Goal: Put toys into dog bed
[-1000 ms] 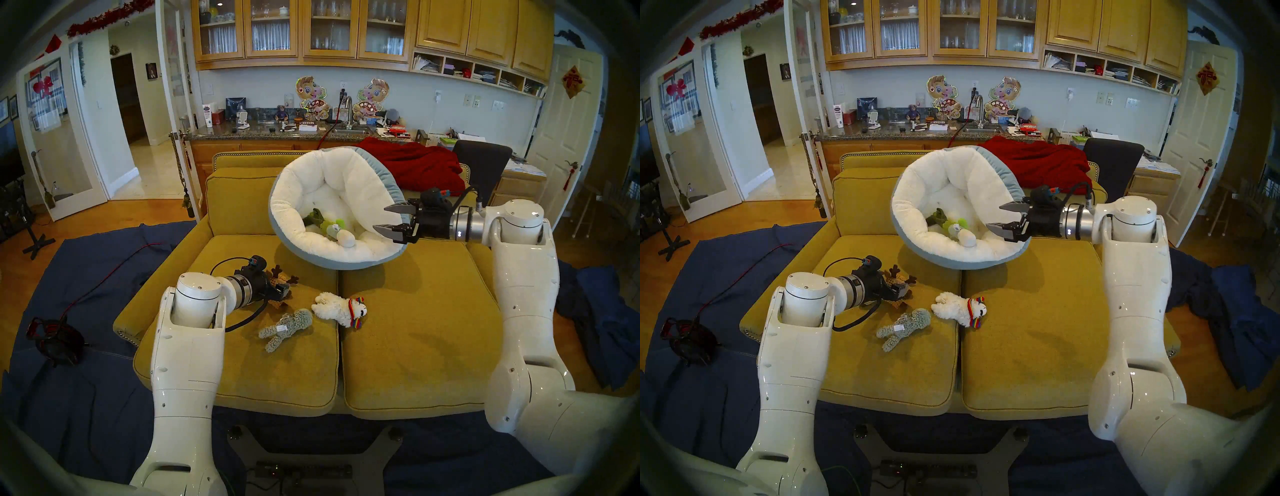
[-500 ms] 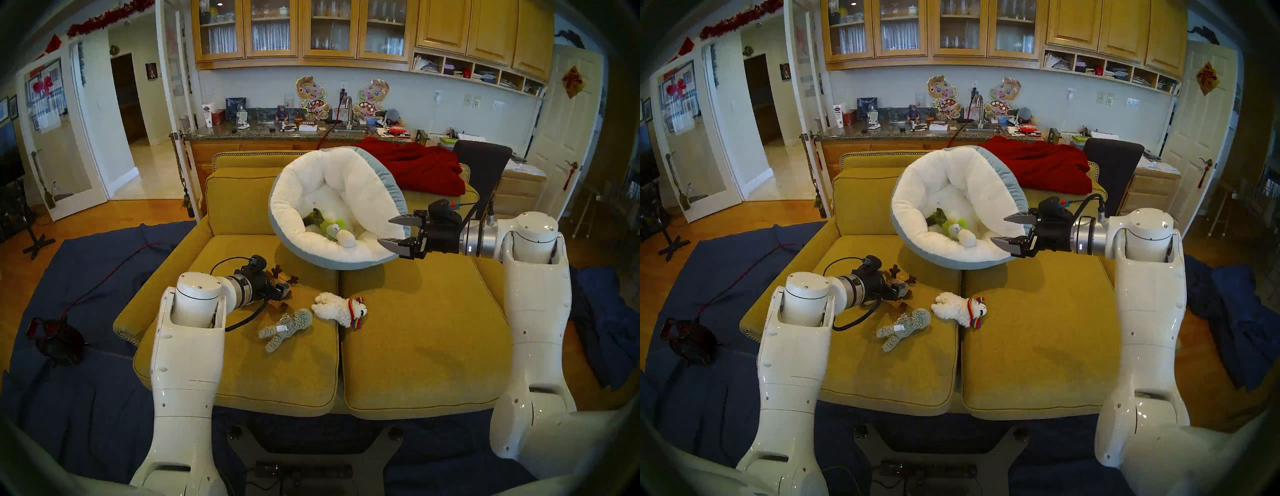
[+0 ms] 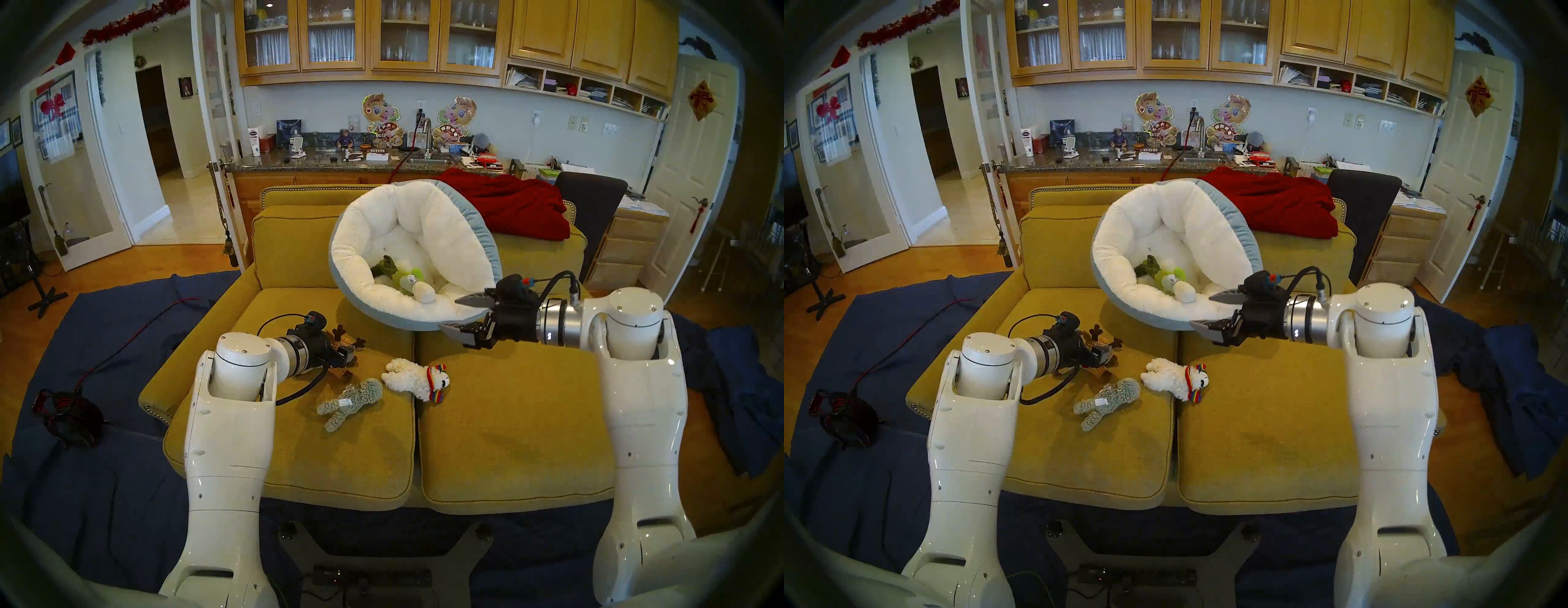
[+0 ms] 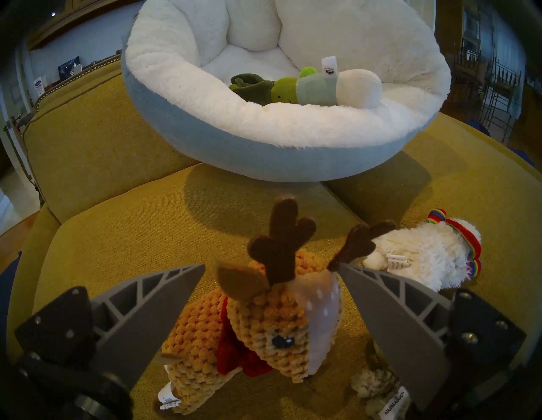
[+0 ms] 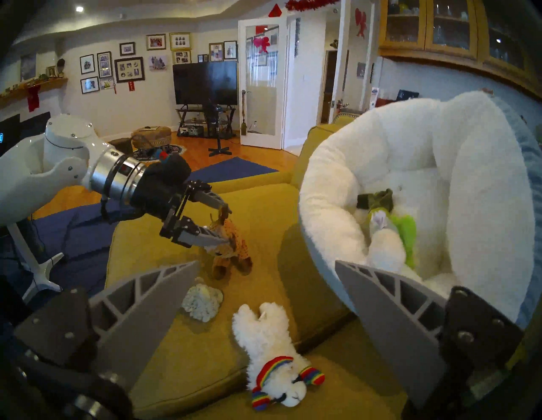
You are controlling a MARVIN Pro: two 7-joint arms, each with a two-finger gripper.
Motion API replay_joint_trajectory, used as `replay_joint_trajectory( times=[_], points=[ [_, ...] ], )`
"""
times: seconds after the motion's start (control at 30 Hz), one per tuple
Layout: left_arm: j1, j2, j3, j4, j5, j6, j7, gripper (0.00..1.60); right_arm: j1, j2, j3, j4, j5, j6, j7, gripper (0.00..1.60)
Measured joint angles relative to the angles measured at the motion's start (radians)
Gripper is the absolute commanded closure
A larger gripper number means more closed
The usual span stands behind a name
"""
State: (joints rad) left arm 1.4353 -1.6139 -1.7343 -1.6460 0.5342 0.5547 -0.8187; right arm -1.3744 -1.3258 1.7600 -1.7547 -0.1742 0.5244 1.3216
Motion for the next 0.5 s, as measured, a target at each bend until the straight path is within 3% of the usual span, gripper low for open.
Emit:
replay_joint_trajectory(
  times=[0.23, 0.5],
  points=[
    [-0.001, 0.0, 0.0, -0.005, 0.0, 0.0, 0.0, 0.0, -0.063, -0.019, -0.004, -0.076, -0.04, 0.071, -0.079, 0.0],
    [-0.001, 0.0, 0.0, -0.012, -0.001, 0.0, -0.001, 0.0, -0.124, -0.063, -0.013, -0.178, -0.149, 0.207, -0.218, 0.0]
  ],
)
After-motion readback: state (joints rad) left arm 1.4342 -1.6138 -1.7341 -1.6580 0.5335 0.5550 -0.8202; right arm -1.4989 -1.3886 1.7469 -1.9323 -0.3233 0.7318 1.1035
